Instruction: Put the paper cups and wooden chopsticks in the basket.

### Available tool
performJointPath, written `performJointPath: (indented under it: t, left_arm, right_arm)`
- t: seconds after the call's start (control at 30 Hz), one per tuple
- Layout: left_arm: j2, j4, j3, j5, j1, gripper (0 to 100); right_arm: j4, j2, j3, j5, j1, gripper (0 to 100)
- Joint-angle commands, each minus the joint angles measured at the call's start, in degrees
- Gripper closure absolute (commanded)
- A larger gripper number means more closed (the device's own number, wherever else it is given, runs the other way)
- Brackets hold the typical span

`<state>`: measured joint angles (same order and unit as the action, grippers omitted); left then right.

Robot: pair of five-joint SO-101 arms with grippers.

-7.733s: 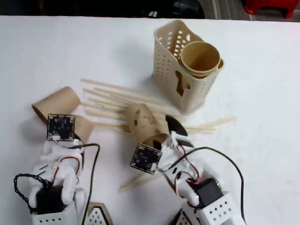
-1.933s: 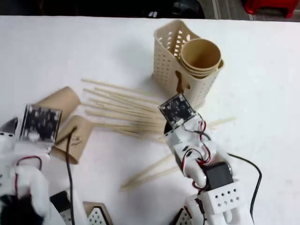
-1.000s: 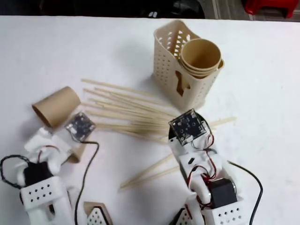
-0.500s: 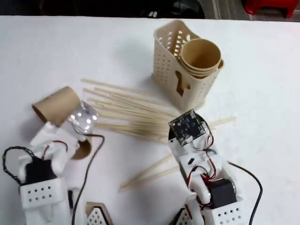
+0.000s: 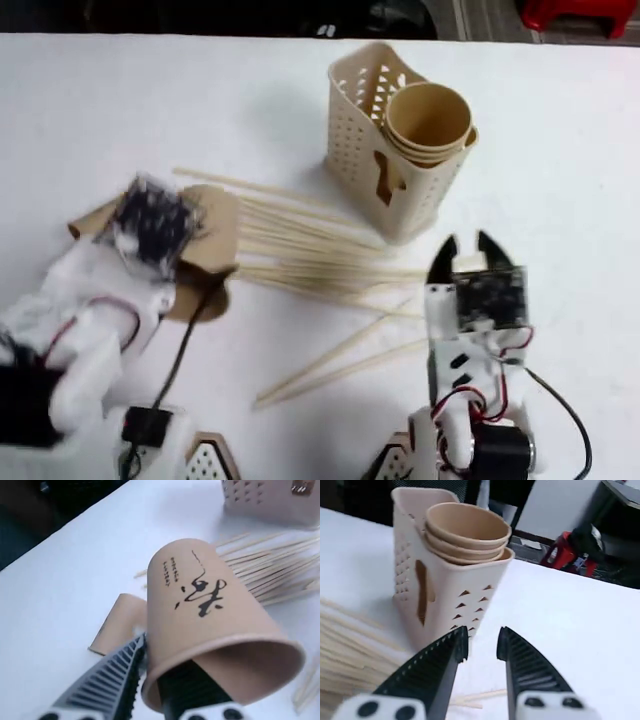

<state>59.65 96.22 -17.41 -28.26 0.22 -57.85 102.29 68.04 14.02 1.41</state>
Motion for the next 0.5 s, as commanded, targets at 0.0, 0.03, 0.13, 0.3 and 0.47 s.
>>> performJointPath:
  t: [0.0, 0.03, 0.13, 0.3, 0.47]
  left_arm:
    - [-18.86, 4.92, 24.18, 4.92, 5.67, 98]
    - [-22.55, 5.63, 29.27, 5.98, 7.08, 98]
    - [-32.48, 5.89, 43.08, 9.58, 11.91, 98]
    - [-48.22, 5.98, 59.87, 14.42, 19.91, 98]
    - [-59.65, 5.8, 71.47, 15.3, 25.36, 98]
  right_arm:
    - [4.62, -1.63, 0.09, -4.66, 5.58, 89.3]
    - [5.93, -1.71, 0.79, -5.63, 7.08, 89.3]
    - [8.92, -1.71, 2.46, -8.44, 10.86, 89.5]
    - [9.8, -1.71, 3.25, -9.23, 12.09, 89.4]
    - [9.63, -1.71, 3.25, -9.23, 12.09, 89.4]
